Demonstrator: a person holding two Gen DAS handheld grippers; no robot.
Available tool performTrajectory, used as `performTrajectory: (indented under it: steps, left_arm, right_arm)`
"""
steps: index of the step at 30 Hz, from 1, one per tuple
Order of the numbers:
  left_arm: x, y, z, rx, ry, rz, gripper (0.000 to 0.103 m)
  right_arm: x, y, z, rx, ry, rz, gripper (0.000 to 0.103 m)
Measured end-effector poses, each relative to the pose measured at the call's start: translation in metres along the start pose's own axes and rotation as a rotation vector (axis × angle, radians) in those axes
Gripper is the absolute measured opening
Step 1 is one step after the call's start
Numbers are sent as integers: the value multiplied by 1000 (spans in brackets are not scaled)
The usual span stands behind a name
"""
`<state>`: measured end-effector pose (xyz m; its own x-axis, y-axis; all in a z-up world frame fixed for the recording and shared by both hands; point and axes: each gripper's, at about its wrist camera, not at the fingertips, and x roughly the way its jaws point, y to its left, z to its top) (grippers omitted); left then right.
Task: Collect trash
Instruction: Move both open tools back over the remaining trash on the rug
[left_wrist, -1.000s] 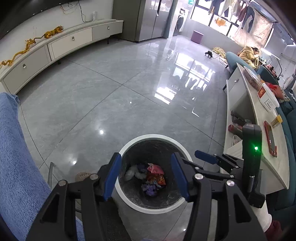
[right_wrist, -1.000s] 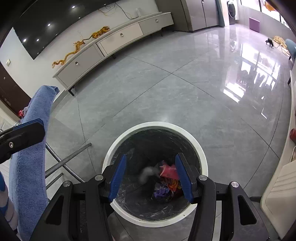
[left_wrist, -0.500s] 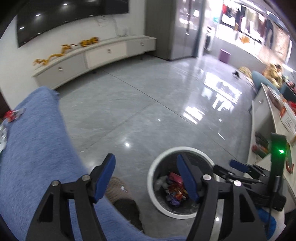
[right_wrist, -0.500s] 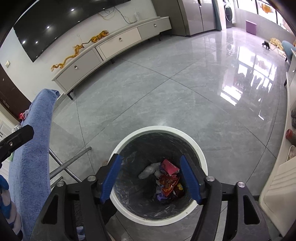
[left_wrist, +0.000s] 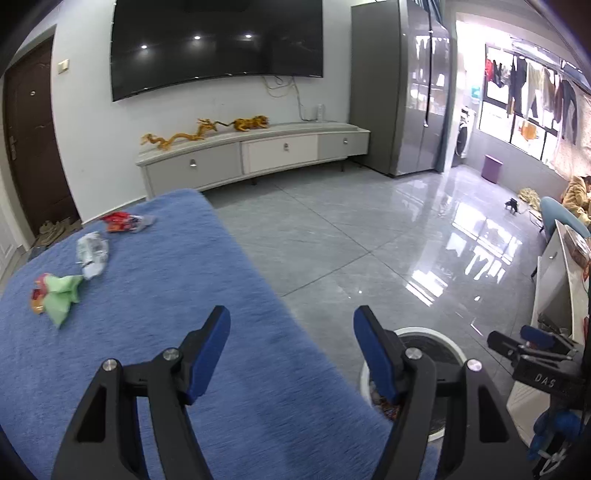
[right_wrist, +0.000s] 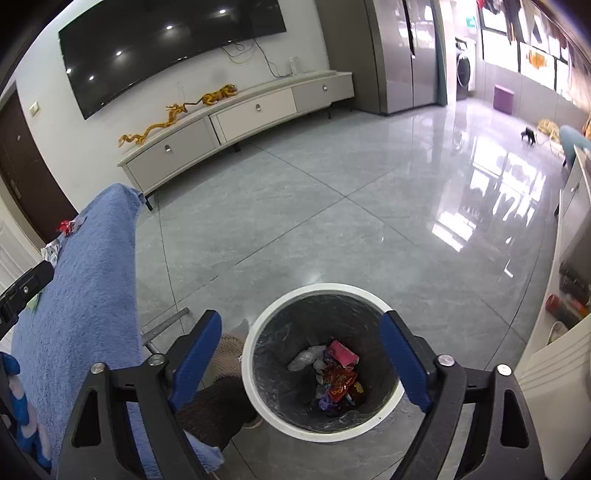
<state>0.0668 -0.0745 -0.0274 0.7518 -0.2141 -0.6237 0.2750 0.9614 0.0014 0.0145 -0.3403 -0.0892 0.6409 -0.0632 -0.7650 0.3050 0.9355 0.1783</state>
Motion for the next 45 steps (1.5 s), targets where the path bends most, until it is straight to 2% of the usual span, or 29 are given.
performTrajectory:
  steps: [5, 14, 20, 24, 33, 45]
  left_arm:
    - [-21, 28, -8, -32, -18, 33, 68]
    - [-65, 83, -20, -96, -99, 91, 68]
    - [-77, 114, -27, -138, -116, 111, 69]
    - [-80, 128, -31, -147, -128, 144, 72]
    - [-74, 159, -38, -154, -128, 197, 72]
    - [-52, 180, -33, -164, -119, 175, 72]
  right_arm:
    - [-19, 33, 2, -46, -18, -3, 88]
    - [-64, 78, 5, -129, -93, -28, 90]
    - [-85, 105, -1, -184, -117, -51, 91]
    - [-88, 118, -1, -202, -123, -61, 92]
    - [-76, 145, -2, -240, -111, -55, 92]
    - [-46, 161, 3, -275, -90, -37, 92]
